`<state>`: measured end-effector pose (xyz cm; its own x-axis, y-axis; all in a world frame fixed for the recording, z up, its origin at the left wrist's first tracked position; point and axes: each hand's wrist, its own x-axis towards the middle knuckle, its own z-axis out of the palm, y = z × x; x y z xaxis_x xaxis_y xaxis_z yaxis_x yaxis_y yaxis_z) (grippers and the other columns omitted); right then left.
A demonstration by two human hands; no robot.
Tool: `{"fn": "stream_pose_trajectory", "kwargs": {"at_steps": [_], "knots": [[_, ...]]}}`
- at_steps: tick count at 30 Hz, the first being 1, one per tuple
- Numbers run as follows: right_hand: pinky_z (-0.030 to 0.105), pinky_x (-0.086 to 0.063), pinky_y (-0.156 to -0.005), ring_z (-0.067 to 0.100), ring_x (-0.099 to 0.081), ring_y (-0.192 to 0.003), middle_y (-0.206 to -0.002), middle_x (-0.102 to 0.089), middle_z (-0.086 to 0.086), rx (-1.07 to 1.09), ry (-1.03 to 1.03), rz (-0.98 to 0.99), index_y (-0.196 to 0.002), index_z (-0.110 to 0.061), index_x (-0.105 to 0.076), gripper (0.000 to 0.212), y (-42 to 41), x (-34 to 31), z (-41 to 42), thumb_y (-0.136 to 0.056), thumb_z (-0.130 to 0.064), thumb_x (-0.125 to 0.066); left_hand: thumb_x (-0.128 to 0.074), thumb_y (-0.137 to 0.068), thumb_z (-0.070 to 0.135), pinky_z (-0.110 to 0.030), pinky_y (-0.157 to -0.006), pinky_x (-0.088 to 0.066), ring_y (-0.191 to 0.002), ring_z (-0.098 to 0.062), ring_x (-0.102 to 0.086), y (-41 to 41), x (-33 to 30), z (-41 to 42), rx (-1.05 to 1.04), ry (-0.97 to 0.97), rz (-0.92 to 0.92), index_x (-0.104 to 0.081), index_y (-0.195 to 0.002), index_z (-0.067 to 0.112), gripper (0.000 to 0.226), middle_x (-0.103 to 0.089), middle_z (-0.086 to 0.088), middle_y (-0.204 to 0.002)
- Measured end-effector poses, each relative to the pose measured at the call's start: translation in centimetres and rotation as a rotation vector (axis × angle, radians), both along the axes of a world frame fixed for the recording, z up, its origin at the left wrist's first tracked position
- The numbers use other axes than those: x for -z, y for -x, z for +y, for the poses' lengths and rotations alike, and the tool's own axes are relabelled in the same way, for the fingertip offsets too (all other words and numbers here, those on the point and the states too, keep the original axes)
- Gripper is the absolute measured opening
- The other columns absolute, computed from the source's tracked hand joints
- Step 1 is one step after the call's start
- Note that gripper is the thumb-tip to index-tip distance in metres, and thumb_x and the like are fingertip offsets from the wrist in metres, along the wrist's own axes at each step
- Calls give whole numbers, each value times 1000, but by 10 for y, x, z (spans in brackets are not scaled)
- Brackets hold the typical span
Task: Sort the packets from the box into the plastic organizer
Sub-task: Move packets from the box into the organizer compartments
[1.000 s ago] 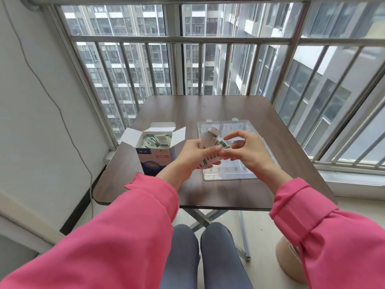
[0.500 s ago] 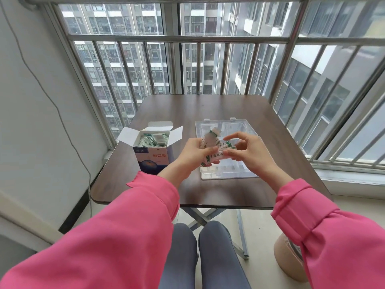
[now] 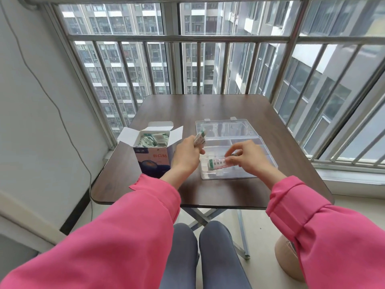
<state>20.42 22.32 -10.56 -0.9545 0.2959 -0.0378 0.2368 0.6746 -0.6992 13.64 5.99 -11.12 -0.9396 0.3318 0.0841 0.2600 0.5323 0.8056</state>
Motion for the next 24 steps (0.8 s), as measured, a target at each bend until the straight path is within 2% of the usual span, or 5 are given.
{"fn": "stream_pose_trajectory", "kwargs": {"at_steps": [4, 9, 12, 20, 24], "knots": [[35, -54, -79, 7, -65, -67, -52, -63, -11, -38, -57, -63, -60, -27, -64, 21, 4, -1, -8, -73, -15, -76, -46, -95, 12, -33, -80, -51, -83, -31, -66, 2, 2, -6, 44, 77, -1, -60, -107, 13, 19, -70, -4, -97], [27, -45, -71, 18, -63, -88, -80, -70, -3, -56, -288, -139, -74, -27, -70, 6, 6, -8, -25, -73, -27, -75, -46, -97, 11, -6, -45, -37, -76, -23, -62, 3, 0, -9, 85, 88, 16, -59, -106, 10, 16, -68, -6, -104], [26, -39, -69, 22, -63, -95, -94, -71, 1, -58, -386, -170, -83, -27, -72, 8, 6, -9, -30, -76, -30, -74, -44, -97, 10, -4, -42, -36, -74, -21, -60, 4, 1, -10, 89, 86, 18, -58, -106, 9, 17, -68, -7, -105], [29, -41, -72, 24, -60, -104, -100, -69, 2, -71, -596, -157, -91, -26, -72, 12, 8, -9, -37, -79, -22, -71, -46, -97, 14, -17, -54, -38, -73, -21, -62, 4, 2, -8, 84, 104, -1, -59, -104, 9, 15, -68, -5, -105], [30, -40, -71, 26, -60, -105, -104, -68, 4, -87, -650, -145, -94, -26, -72, 14, 10, -9, -40, -80, -23, -71, -47, -97, 14, -8, -45, -39, -72, -20, -60, 1, -1, -8, 93, 74, -19, -59, -103, 10, 13, -67, -4, -102]]}}
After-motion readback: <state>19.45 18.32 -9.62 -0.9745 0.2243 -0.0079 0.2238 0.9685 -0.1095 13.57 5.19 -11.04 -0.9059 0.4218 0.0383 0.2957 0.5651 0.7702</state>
